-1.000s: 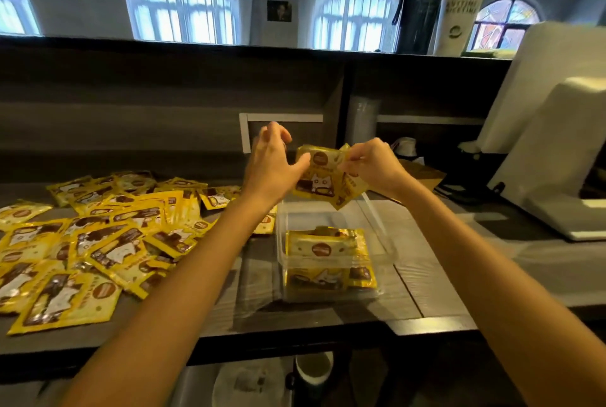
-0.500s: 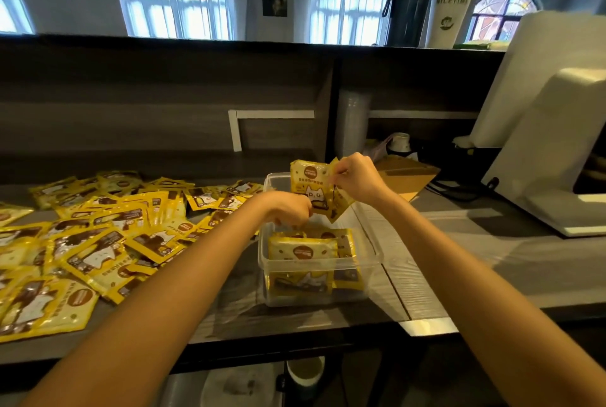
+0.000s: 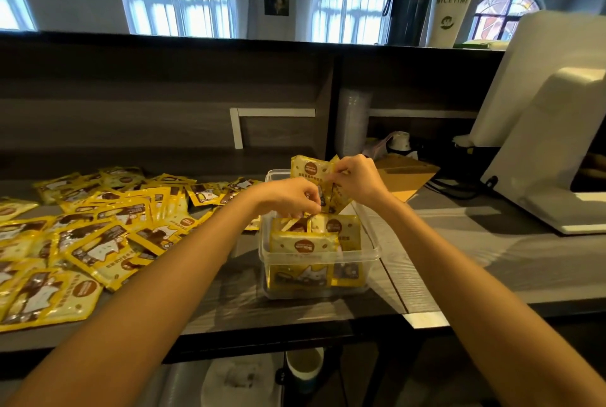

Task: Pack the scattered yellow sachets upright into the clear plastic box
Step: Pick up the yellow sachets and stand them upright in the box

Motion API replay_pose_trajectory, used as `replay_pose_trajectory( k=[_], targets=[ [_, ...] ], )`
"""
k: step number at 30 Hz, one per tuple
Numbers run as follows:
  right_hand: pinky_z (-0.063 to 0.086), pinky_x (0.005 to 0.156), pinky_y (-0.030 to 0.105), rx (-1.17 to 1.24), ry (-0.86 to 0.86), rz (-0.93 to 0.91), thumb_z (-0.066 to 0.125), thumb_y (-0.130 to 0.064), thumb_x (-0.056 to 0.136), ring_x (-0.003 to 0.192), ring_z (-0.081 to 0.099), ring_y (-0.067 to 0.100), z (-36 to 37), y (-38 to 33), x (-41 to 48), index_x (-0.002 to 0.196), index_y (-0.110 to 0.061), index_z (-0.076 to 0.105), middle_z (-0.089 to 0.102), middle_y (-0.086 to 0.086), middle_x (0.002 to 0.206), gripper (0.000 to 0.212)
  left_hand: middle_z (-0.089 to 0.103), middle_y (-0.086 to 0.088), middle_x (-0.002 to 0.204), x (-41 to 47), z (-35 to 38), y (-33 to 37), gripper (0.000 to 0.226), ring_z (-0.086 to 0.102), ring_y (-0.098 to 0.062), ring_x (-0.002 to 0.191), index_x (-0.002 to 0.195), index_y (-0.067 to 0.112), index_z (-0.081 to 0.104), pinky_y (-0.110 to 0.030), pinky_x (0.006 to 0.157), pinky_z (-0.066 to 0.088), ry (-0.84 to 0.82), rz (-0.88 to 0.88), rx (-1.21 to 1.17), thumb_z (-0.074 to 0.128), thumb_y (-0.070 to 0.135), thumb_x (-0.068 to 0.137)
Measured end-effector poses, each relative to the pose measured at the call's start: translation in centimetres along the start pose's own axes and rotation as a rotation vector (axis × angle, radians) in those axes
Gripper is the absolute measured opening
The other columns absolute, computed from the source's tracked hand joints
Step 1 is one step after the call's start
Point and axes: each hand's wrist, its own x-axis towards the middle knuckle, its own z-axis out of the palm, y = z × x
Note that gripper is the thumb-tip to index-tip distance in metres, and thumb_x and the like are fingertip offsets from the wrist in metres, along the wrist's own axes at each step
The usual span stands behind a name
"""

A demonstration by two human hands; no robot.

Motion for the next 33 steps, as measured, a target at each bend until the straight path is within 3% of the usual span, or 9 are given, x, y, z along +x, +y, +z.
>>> replay_pose_trajectory(
  k=[2,5,14,17,20,24,27,30,33],
  targets=[
    [0.048,0.073,0.024,0.02,-0.003,-0.013,0.057,-0.005,0.089,0.08,0.054,0.013,-0.3,-0.3,-0.4,0.097,0.001,0.072,0.062,0.005,0.089,0.018,0.056,0.007,0.088,-1.5,-0.3,0.2,0.007,0.055,-0.006,0.08,0.096,0.019,0.059,-0.016,0.067,0.046,0.027,0.093,-0.07,0.054,0.018,0.091],
    [0.055,0.079,0.031,0.074,-0.071,-0.031,0.059,-0.007,0.088,0.084,0.063,0.023,-0.9,-0.6,-1.0,0.098,0.001,0.072,0.069,0.014,0.095,0.018,0.063,0.007,0.089,-3.6,-0.6,0.4,0.009,0.06,-0.003,0.082,0.091,0.023,0.063,-0.015,0.069,0.048,0.068,0.19,-0.131,0.058,0.016,0.089],
    [0.052,0.074,0.02,0.233,-0.241,-0.019,0.059,-0.009,0.088,0.09,0.062,0.014,-2.5,-2.1,-4.2,0.105,-0.002,0.069,0.066,0.007,0.098,0.021,0.063,0.011,0.086,-7.4,0.3,0.7,0.018,0.061,0.0,0.078,0.093,0.019,0.066,-0.012,0.065,0.05,0.129,0.254,-0.243,0.05,0.012,0.093],
    [0.054,0.074,0.021,0.203,-0.34,-0.051,0.06,-0.009,0.086,0.083,0.063,0.011,-3.0,-2.6,-5.1,0.103,-0.003,0.07,0.066,-0.001,0.087,0.02,0.065,0.009,0.086,-8.0,0.8,0.6,0.015,0.063,-0.001,0.08,0.087,0.02,0.065,-0.009,0.066,0.052,0.17,0.273,-0.239,0.056,0.007,0.089],
    [0.054,0.066,0.015,0.206,-0.36,-0.077,0.061,-0.009,0.086,0.073,0.062,0.006,-3.4,-2.9,-5.7,0.098,-0.004,0.072,0.064,-0.008,0.078,0.017,0.065,0.005,0.088,-8.5,1.1,0.5,0.012,0.063,-0.006,0.085,0.085,0.019,0.065,-0.018,0.073,0.054,0.227,0.293,-0.218,0.063,0.008,0.083],
    [0.05,0.057,0.009,0.233,-0.414,-0.008,0.063,-0.012,0.085,0.069,0.061,0.004,-3.7,-3.3,-6.1,0.087,-0.007,0.073,0.063,-0.007,0.074,0.012,0.064,0.001,0.085,-8.6,1.6,0.2,0.014,0.065,-0.007,0.07,0.086,0.02,0.061,-0.013,0.055,0.052,0.516,0.237,-0.27,0.068,0.009,0.08],
    [0.047,0.056,0.009,0.269,-0.444,0.042,0.062,-0.011,0.085,0.068,0.061,0.004,-3.8,-3.4,-6.5,0.073,-0.014,0.071,0.063,-0.007,0.071,0.015,0.055,0.001,0.09,-8.4,1.5,-0.1,0.022,0.056,-0.009,0.077,0.096,0.016,0.062,-0.014,0.059,0.047,0.778,0.174,0.019,0.072,0.021,0.077],
    [0.046,0.062,0.012,0.267,-0.46,0.043,0.061,-0.01,0.087,0.071,0.061,0.005,-3.6,-3.2,-6.8,0.076,-0.014,0.072,0.064,-0.006,0.072,0.016,0.057,0.005,0.094,-8.4,1.2,-0.2,0.023,0.054,-0.011,0.096,0.094,0.018,0.066,-0.024,0.076,0.046,0.592,0.147,0.127,0.071,0.031,0.077],
    [0.049,0.064,0.012,0.243,-0.486,0.034,0.055,-0.008,0.09,0.075,0.061,0.004,-4.0,-3.2,-6.9,0.096,-0.006,0.071,0.064,-0.008,0.078,0.017,0.059,0.005,0.087,-8.6,1.2,0.0,0.014,0.057,-0.006,0.082,0.092,0.016,0.066,-0.017,0.067,0.047,0.442,0.189,0.108,0.068,0.024,0.081]
  ],
)
